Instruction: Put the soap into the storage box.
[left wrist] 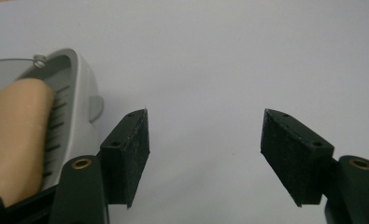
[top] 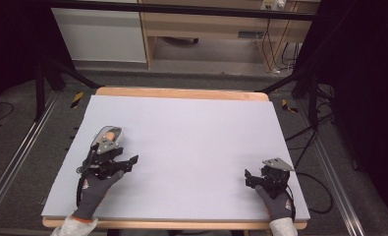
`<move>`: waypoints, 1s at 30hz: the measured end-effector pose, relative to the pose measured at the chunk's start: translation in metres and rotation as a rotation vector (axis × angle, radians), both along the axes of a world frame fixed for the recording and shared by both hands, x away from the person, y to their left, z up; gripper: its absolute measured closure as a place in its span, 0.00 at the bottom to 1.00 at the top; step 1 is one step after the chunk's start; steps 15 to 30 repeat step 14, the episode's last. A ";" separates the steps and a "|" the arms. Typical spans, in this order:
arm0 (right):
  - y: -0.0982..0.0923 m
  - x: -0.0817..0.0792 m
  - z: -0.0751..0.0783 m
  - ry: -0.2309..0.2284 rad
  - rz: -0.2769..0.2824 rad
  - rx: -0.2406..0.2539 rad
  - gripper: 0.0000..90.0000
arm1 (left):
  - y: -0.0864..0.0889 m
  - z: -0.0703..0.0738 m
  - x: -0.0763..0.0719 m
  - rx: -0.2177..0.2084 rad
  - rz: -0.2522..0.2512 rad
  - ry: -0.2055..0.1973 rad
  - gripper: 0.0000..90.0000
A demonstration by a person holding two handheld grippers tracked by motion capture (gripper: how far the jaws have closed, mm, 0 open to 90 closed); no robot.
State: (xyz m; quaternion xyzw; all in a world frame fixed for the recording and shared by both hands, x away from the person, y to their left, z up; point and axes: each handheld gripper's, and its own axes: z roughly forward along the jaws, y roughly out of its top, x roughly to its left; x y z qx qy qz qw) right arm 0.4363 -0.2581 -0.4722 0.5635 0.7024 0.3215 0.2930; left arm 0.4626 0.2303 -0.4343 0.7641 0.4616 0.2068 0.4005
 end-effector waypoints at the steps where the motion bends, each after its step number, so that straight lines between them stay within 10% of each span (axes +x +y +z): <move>1: 0.000 0.000 0.000 0.000 0.000 -0.001 0.06 | -0.001 -0.003 -0.002 0.001 -0.004 0.003 0.34; 12: 0.000 0.000 -0.002 0.011 -0.011 -0.006 0.06 | 0.006 -0.025 -0.028 0.024 -0.032 0.047 0.30; 30: -0.001 0.000 -0.002 0.012 -0.010 -0.007 0.06 | 0.008 -0.028 -0.030 0.029 -0.029 0.052 0.30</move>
